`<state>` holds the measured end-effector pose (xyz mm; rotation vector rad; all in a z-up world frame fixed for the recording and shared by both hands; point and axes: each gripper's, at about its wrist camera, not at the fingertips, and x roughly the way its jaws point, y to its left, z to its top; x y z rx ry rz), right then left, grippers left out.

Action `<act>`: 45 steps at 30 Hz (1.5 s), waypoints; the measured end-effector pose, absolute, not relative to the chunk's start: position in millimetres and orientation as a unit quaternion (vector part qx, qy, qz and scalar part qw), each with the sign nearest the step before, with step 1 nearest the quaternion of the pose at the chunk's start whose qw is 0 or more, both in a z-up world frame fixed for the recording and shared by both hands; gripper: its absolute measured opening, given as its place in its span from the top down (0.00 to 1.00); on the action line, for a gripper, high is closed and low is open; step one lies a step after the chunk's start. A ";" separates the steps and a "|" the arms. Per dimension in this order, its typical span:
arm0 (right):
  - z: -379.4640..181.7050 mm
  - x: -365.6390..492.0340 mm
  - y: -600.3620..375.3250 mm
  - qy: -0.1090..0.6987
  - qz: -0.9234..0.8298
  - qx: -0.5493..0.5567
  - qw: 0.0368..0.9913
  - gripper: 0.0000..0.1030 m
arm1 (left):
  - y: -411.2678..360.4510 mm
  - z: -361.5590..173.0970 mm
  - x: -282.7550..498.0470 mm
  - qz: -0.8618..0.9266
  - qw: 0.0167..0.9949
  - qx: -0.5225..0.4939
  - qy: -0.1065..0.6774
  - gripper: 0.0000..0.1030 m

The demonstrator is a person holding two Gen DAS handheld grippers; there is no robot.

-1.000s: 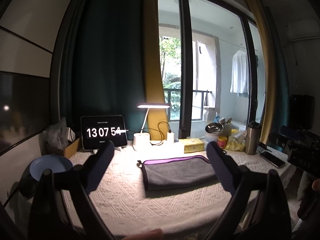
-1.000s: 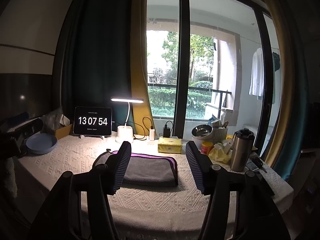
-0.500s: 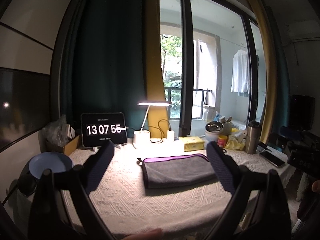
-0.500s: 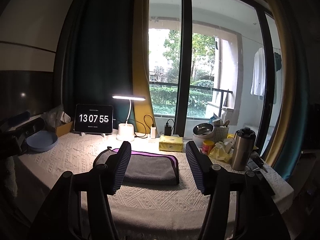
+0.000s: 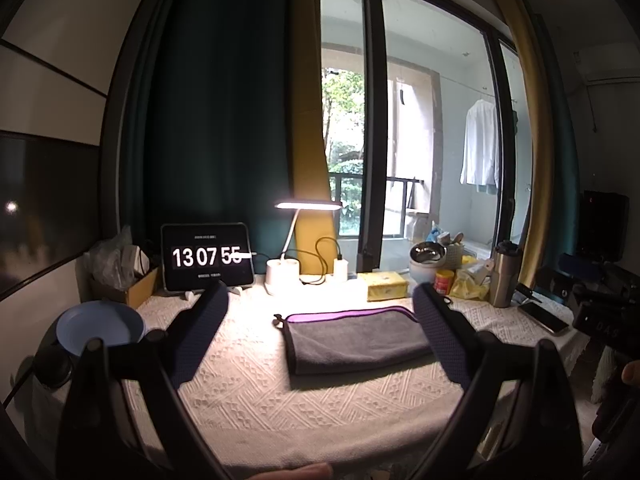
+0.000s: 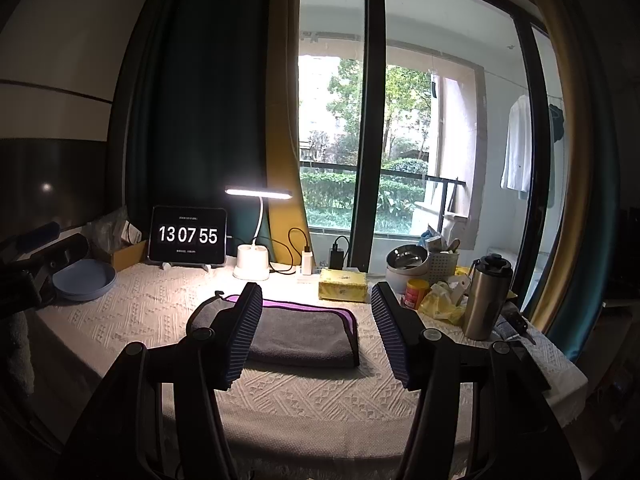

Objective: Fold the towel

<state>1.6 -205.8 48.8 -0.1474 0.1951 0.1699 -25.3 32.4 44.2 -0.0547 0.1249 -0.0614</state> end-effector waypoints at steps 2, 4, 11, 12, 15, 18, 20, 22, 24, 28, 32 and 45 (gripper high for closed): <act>48.8 1.7 -205.9 0.097 0.084 -0.074 0.989 0.42 | 32.4 43.3 -25.0 -0.031 0.997 -0.028 0.064 0.08; 48.2 2.0 -206.1 0.097 0.084 -0.073 0.989 0.42 | 32.0 43.1 -25.3 -0.032 0.997 -0.028 0.063 0.08; 45.7 3.3 -206.6 0.100 0.084 -0.072 0.989 0.42 | 30.3 40.5 -25.5 -0.033 0.997 -0.028 0.065 0.08; 45.3 3.2 -207.0 0.100 0.084 -0.072 0.989 0.42 | 29.9 40.1 -25.6 -0.033 0.997 -0.028 0.065 0.08; 45.5 3.5 -207.0 0.100 0.084 -0.072 0.989 0.42 | 29.8 40.1 -25.6 -0.033 0.997 -0.028 0.065 0.08; 45.1 3.7 -207.0 0.100 0.084 -0.072 0.989 0.42 | 29.8 39.3 -25.0 -0.034 0.997 -0.027 0.066 0.08; 45.2 3.7 -207.0 0.100 0.085 -0.072 0.989 0.42 | 29.1 39.2 -25.3 -0.034 0.997 -0.027 0.066 0.08; 45.6 3.5 -207.3 0.100 0.085 -0.072 0.989 0.42 | 28.6 38.9 -25.6 -0.034 0.997 -0.027 0.067 0.08; 44.5 3.1 -208.0 0.100 0.085 -0.072 0.989 0.42 | 29.1 39.2 -25.3 -0.034 0.997 -0.027 0.066 0.08; 44.9 3.4 -208.0 0.100 0.084 -0.072 0.989 0.42 | 29.1 39.2 -25.7 -0.035 0.997 -0.027 0.067 0.08; 44.4 3.7 -207.9 0.101 0.084 -0.072 0.989 0.42 | 29.0 39.3 -25.7 -0.034 0.997 -0.027 0.067 0.08; 34.2 10.4 -211.9 0.114 0.087 -0.065 0.987 0.42 | 25.5 28.8 -17.0 -0.037 0.994 -0.033 0.100 0.08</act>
